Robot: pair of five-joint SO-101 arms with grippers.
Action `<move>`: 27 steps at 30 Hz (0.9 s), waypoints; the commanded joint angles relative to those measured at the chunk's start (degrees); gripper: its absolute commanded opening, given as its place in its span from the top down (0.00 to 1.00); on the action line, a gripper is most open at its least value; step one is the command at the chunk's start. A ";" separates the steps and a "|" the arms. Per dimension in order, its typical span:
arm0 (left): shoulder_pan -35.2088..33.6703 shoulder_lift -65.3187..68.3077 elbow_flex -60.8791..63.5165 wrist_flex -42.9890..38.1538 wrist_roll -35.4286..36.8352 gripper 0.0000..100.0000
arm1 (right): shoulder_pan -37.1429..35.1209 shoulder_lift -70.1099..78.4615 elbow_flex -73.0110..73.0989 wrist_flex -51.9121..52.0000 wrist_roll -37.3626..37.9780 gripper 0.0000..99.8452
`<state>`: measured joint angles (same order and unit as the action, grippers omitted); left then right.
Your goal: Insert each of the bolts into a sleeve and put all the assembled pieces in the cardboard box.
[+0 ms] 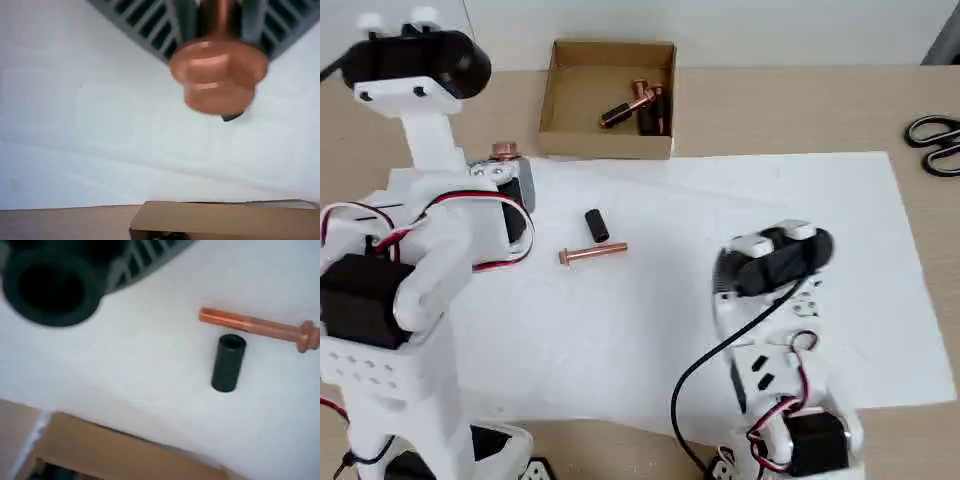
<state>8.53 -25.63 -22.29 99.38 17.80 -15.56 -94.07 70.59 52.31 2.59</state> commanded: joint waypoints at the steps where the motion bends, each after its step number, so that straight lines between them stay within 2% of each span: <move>1: 3.60 -1.85 -0.04 -0.62 2.37 0.99 | -6.11 -0.66 1.76 -3.82 -0.70 1.00; 6: 7.82 -1.32 0.13 -3.78 6.51 0.99 | -11.65 -0.66 4.48 -6.64 -2.02 1.00; 11: 8.18 -1.49 4.62 -12.66 7.21 0.99 | -12.70 -0.75 4.84 -8.40 -8.53 1.00; 16: 12.13 -2.90 13.23 -16.97 9.76 0.99 | -12.70 -0.75 4.92 -7.87 -9.05 1.00; 21: 14.86 -11.69 14.73 -19.08 7.74 0.99 | -14.46 -0.75 6.07 -7.87 -9.05 1.00; 25: 15.12 -16.44 22.99 -22.68 6.86 0.99 | -16.31 -0.75 8.00 -8.04 -9.05 1.00; 27: 14.95 -17.93 29.14 -27.08 6.86 0.99 | -17.19 -0.75 8.00 -8.04 -9.05 1.00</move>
<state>23.38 -40.75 1.10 78.02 25.27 -31.91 -94.15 78.95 45.36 -5.85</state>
